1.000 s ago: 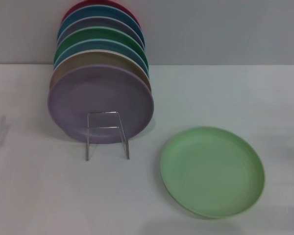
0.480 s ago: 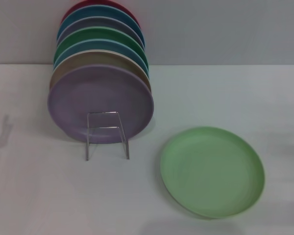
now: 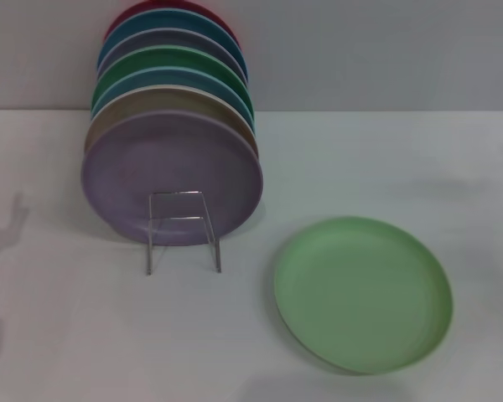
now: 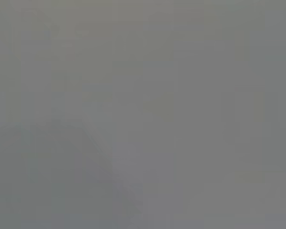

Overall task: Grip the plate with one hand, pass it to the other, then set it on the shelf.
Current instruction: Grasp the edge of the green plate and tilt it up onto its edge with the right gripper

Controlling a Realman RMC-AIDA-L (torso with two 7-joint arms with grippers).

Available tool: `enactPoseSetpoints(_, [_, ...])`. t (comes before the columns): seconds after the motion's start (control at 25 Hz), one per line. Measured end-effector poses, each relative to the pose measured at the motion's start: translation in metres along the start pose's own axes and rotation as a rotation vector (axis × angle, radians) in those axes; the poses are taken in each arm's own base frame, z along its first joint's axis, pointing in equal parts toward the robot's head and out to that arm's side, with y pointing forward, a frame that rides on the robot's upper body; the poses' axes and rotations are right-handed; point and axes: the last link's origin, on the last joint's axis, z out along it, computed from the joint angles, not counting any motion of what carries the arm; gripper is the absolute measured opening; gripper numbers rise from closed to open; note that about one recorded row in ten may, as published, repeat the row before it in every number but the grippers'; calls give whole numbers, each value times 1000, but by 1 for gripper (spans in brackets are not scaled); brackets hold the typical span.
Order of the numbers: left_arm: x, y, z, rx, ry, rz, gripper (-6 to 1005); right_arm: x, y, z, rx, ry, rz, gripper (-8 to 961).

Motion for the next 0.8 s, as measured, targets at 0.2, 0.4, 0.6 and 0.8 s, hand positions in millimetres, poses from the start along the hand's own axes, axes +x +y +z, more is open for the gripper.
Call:
enactPoseSetpoints(0.2, [1, 1, 2, -2, 3, 0, 810, -27, 24, 27, -69, 173, 44, 768])
enactPoseSetpoints(0.4, [2, 2, 5, -3, 8, -2, 810, -51, 63, 38, -141, 403, 23, 768])
enactPoseSetpoints(0.6, [3, 3, 9, -5, 11, -5, 811, -65, 91, 37, -158, 630, 18, 767])
enactPoseSetpoints(0.8, [3, 4, 10, -6, 14, -5, 810, -64, 102, 31, -194, 781, 40, 762])
